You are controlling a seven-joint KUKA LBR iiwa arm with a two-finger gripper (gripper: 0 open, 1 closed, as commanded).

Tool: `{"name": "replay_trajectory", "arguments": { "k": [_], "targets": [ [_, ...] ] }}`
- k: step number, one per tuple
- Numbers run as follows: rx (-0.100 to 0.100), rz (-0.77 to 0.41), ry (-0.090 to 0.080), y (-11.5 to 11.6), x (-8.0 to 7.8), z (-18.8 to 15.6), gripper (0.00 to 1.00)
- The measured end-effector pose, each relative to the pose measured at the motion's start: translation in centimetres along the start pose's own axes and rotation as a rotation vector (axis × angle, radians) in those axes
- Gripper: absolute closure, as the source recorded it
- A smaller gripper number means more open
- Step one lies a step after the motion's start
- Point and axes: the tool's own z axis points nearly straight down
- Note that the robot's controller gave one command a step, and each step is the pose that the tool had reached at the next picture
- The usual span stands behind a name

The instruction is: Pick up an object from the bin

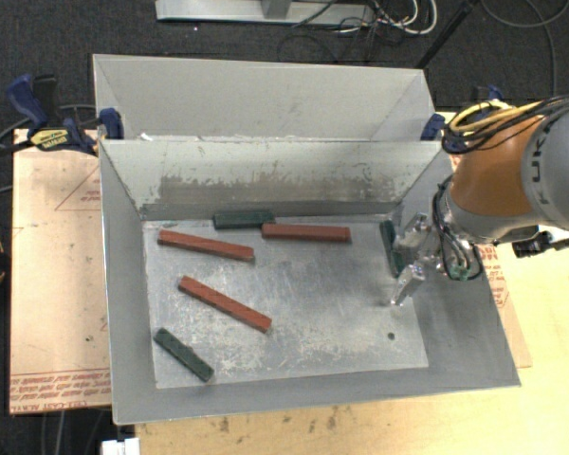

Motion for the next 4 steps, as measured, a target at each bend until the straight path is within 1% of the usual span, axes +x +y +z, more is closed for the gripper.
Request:
{"name": "replay_trajectory", "arguments": {
  "k": [1,2,3,4],
  "targets": [
    [0.001,0.205,0.008,1.4,-1.3,-2.2,0.00],
    [0.001,0.055,0.004,0.8,-2.7,-3.4,0.00],
    [0.001,0.194,0.008,0.6,-2.6,-0.7,0.00],
    [0.001,0.804,-0.003,2.9,-3.0,1.7,1.00]
  ]
}}
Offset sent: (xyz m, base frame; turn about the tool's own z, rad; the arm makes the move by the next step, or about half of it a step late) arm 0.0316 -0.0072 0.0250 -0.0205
